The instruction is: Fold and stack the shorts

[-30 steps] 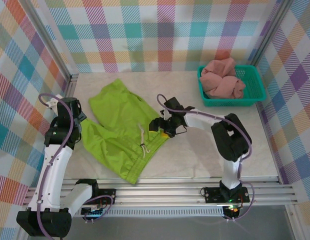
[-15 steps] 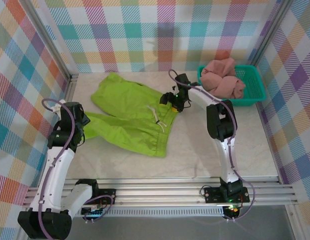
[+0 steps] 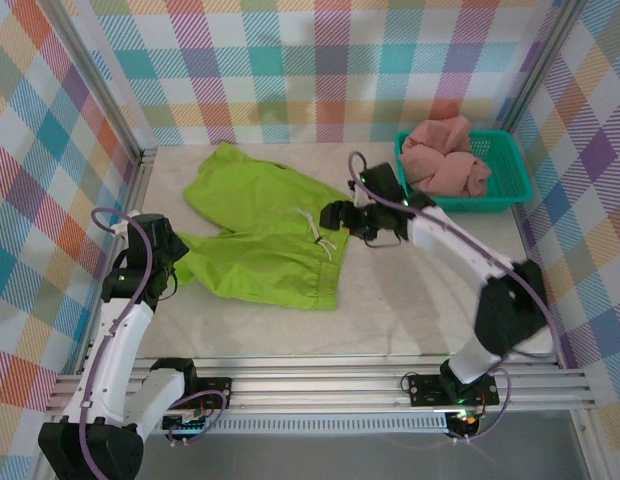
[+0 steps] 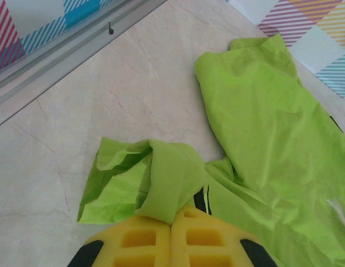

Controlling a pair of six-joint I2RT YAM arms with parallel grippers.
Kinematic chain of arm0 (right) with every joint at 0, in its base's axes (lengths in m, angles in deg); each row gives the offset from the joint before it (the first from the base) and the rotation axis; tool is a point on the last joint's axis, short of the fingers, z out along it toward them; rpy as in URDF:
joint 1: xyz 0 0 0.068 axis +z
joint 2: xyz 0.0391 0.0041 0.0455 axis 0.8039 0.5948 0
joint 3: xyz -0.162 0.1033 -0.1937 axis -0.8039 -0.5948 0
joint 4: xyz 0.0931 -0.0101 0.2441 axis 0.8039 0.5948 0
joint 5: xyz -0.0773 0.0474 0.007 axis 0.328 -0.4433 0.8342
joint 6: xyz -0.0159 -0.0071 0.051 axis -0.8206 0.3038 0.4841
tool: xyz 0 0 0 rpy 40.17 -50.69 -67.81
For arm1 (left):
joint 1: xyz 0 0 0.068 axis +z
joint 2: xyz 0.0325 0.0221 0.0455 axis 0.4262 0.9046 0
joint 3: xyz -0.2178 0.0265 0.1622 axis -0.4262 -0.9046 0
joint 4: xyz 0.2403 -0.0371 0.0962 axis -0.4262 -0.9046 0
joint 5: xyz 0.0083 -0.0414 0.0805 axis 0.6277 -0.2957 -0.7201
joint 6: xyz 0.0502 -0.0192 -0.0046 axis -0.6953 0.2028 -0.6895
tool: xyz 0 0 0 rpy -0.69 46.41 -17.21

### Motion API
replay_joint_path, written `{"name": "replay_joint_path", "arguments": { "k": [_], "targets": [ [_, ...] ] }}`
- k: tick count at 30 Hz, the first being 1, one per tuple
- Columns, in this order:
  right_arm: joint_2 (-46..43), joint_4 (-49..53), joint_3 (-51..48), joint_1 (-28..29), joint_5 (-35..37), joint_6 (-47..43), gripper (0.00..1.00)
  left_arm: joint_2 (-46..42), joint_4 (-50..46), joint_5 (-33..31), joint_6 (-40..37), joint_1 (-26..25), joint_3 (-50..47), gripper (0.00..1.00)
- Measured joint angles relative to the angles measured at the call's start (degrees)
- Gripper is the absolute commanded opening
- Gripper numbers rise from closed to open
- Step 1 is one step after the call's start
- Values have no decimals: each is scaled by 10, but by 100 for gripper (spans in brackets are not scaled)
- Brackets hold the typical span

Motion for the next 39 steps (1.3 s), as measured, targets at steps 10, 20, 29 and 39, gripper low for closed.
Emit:
{"name": "replay_joint_path", "arguments": {
  "k": [10,20,29,39],
  "targets": [
    [-93,-76,-260,56,52,162,67,0,5,7,9,0,-12,0],
    [-20,-119,-255,97,56,214,63,-8,9,7,11,0,-18,0],
    [13,-133,-237,124,52,229,54,-10,14,7,12,0,-21,0],
    [35,-144,-228,128,47,232,43,-11,17,7,13,0,-26,0]
  ]
}}
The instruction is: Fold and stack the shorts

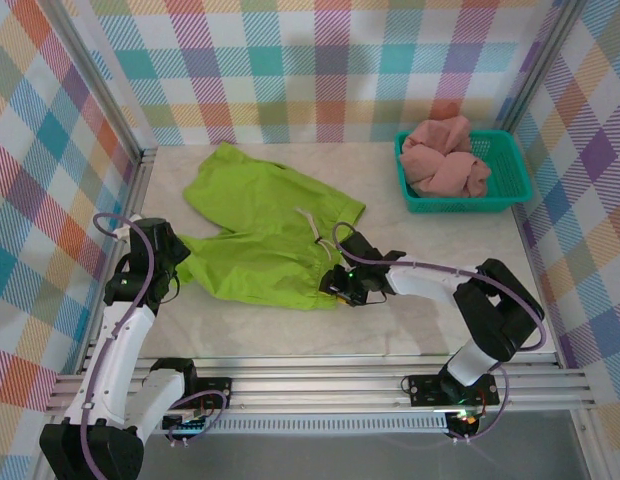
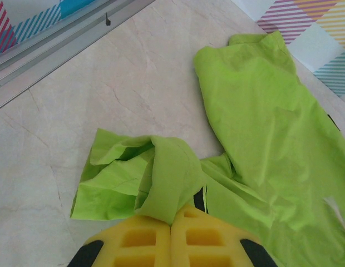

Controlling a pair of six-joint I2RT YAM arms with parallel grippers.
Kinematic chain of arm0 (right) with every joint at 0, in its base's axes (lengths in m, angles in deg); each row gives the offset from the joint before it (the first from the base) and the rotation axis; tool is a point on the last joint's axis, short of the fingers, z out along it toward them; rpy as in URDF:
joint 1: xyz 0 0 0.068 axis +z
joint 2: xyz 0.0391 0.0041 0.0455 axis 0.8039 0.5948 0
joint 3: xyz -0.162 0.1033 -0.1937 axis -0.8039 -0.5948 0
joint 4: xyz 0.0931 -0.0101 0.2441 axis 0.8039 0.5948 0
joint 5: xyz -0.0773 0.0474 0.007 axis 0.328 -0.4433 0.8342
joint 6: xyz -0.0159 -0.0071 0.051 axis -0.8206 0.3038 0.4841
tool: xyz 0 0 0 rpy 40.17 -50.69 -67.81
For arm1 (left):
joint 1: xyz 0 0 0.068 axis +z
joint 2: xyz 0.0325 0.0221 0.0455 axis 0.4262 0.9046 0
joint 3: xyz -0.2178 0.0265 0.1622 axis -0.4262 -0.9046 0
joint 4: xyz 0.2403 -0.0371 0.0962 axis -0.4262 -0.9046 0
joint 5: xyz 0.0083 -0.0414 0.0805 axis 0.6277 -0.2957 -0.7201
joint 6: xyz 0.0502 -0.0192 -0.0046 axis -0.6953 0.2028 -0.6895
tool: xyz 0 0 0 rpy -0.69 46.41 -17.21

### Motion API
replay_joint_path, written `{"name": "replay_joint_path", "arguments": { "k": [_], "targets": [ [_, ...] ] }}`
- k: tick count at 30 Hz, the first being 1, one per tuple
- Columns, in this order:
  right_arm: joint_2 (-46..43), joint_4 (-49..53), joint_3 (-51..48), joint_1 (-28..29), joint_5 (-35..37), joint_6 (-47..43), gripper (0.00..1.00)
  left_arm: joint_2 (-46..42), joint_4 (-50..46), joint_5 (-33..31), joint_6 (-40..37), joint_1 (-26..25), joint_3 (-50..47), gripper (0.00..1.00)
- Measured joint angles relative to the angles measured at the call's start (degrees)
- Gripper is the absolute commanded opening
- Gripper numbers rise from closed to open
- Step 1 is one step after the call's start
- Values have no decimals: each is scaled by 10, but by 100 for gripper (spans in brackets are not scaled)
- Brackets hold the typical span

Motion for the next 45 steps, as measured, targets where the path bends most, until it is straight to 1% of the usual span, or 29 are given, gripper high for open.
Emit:
{"name": "replay_joint_path", "arguments": {
  "k": [2,5,10,12,17,25,28,31,34,39,41,45],
  "targets": [
    [4,-3,0,1,-2,1,41,0,0,0,0,0,0,0],
    [7,-6,1,5,-5,5,31,0,0,0,0,0,0,0],
    [10,-7,5,7,-3,14,6,0,0,0,0,0,0,0],
    [10,2,13,7,2,12,0,-1,0,0,0,0,0,0],
    [-16,47,42,2,21,-9,0,-4,-21,-14,-10,0,30,0],
    [-118,117,103,-17,32,-51,0,-10,-56,-49,-58,0,179,0],
    [-151,142,115,-30,34,-62,0,-17,-69,-56,-78,0,219,0],
    [-182,169,115,-40,36,-66,0,-26,-83,-58,-95,0,240,0],
    [-203,188,115,-43,40,-67,0,-37,-93,-56,-106,0,241,0],
    [-202,200,116,-52,39,-68,0,-19,-89,-45,-108,0,238,0],
    [-188,208,122,-65,35,-70,0,8,-86,-37,-108,0,237,0],
    [-138,214,155,-102,30,-82,0,90,-60,-31,-107,0,236,0]
  ]
}}
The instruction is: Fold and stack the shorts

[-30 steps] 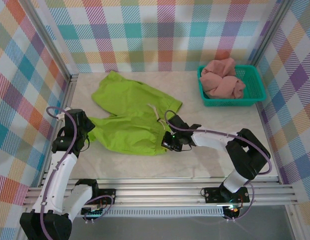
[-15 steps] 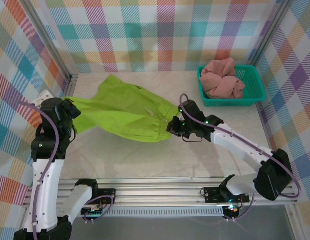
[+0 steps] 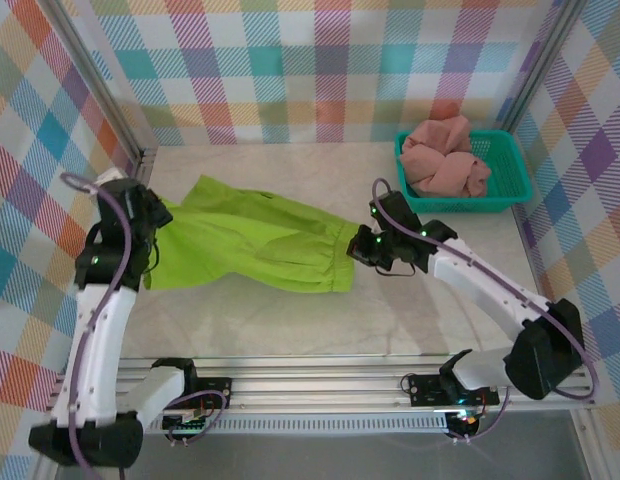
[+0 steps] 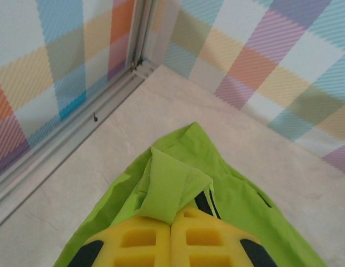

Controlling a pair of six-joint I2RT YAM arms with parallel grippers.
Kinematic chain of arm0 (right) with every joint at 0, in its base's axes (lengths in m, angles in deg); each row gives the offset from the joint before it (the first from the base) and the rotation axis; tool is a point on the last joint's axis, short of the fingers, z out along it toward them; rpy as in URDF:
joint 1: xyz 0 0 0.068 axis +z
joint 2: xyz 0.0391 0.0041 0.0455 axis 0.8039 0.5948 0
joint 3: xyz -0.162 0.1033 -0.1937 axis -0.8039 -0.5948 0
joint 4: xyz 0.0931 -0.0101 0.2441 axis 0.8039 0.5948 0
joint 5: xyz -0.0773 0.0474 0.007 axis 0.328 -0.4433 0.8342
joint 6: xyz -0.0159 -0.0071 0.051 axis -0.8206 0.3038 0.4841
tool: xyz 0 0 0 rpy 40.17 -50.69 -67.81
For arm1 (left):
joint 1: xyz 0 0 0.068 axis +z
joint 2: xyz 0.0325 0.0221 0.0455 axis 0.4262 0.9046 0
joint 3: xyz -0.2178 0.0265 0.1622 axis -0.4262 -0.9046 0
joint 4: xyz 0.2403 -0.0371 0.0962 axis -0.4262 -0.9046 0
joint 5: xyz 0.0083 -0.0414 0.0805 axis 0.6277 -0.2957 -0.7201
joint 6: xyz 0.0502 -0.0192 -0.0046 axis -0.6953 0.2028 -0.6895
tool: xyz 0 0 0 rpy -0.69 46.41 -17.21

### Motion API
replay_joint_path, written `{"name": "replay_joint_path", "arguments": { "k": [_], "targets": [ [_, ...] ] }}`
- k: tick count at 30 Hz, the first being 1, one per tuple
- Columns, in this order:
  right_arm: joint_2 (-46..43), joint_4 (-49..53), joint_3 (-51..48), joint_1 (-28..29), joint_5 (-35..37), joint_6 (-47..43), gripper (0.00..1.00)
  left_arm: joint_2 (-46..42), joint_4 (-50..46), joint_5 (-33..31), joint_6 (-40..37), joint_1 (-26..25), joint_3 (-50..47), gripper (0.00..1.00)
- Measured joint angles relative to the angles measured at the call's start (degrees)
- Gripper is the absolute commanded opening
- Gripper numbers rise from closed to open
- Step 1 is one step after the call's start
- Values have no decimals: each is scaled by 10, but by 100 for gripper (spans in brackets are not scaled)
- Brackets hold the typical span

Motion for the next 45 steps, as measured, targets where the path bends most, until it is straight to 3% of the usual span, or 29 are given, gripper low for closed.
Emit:
{"name": "replay_joint_path", "arguments": {
  "k": [10,16,20,23,25,27,30,32,35,38,42,45],
  "targets": [
    [137,-9,85,-69,-44,-27,0,181,60,13,2,0,31,0],
    [183,-16,120,-96,-65,-31,1,259,80,18,4,0,105,0],
    [207,-25,148,-114,-70,-31,7,326,90,23,5,0,169,2],
    [235,-36,173,-131,-73,-32,26,386,91,31,10,1,214,19],
    [263,-40,203,-147,-71,-35,44,442,91,49,16,5,257,43],
    [285,-39,236,-160,-61,-43,57,497,89,77,26,11,309,59],
    [286,-37,270,-169,-29,-56,81,587,70,136,34,26,417,73],
    [266,-43,273,-163,-13,-65,91,607,67,163,32,34,444,100],
    [229,-51,273,-123,-8,-74,93,576,66,193,32,38,413,100],
    [221,-71,273,-64,-44,-71,93,487,84,214,46,39,306,100],
    [262,-95,258,-5,-101,-55,93,390,135,236,74,38,170,100],
    [303,-95,240,4,-120,-45,93,380,178,249,92,38,88,100]
  ]
}}
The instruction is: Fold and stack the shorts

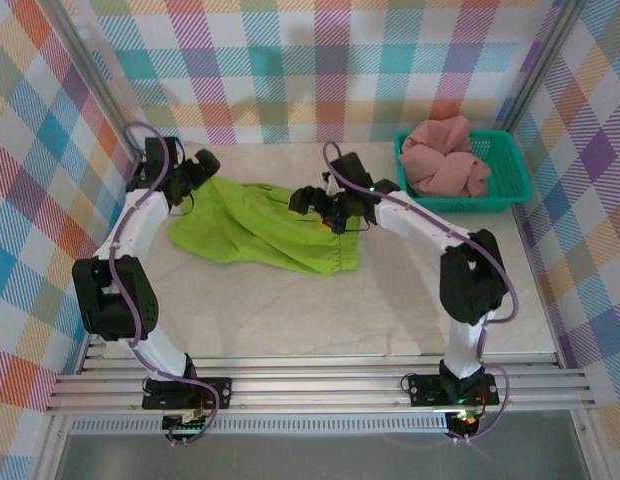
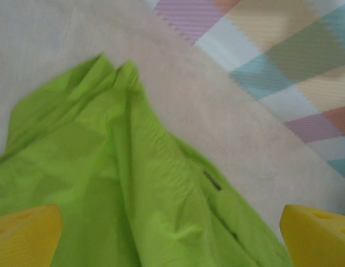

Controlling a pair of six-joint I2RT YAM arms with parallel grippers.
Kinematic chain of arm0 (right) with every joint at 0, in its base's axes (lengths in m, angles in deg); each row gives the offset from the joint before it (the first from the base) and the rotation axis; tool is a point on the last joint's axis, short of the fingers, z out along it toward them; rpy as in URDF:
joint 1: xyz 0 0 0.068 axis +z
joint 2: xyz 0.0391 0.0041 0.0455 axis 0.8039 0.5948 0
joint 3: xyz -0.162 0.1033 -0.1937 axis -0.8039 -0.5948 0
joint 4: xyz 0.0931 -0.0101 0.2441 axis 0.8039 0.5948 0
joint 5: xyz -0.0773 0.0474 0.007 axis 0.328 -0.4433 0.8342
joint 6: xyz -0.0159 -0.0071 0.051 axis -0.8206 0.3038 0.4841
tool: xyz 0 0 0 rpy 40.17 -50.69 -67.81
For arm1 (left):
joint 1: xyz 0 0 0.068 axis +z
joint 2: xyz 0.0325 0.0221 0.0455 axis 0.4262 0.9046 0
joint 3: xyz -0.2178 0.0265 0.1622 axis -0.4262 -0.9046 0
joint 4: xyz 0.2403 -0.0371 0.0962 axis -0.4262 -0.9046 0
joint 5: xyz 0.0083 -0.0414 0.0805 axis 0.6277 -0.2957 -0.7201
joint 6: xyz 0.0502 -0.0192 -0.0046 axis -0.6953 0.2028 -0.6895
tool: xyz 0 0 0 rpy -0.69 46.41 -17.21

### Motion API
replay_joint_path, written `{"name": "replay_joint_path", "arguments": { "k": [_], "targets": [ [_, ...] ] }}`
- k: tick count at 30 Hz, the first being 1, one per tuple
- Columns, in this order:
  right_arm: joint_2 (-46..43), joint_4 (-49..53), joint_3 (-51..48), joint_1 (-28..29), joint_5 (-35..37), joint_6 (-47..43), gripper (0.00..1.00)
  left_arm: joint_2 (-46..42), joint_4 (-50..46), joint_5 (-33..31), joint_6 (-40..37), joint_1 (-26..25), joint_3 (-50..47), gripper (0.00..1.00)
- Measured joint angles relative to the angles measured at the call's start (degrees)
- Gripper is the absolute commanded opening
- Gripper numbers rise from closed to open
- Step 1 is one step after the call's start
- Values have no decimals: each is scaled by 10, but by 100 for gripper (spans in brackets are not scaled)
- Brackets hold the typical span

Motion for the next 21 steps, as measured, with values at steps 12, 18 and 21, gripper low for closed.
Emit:
{"name": "replay_joint_path", "arguments": {
  "k": [12,18,21],
  "targets": [
    [86,3,10,-46,5,10,93,56,92,-5,26,0,-180,100],
    [137,-9,59,-90,-3,30,92,39,141,-14,32,-2,-231,100],
    [155,-17,70,-104,-11,42,92,10,156,-15,41,-2,-268,100]
  ]
}}
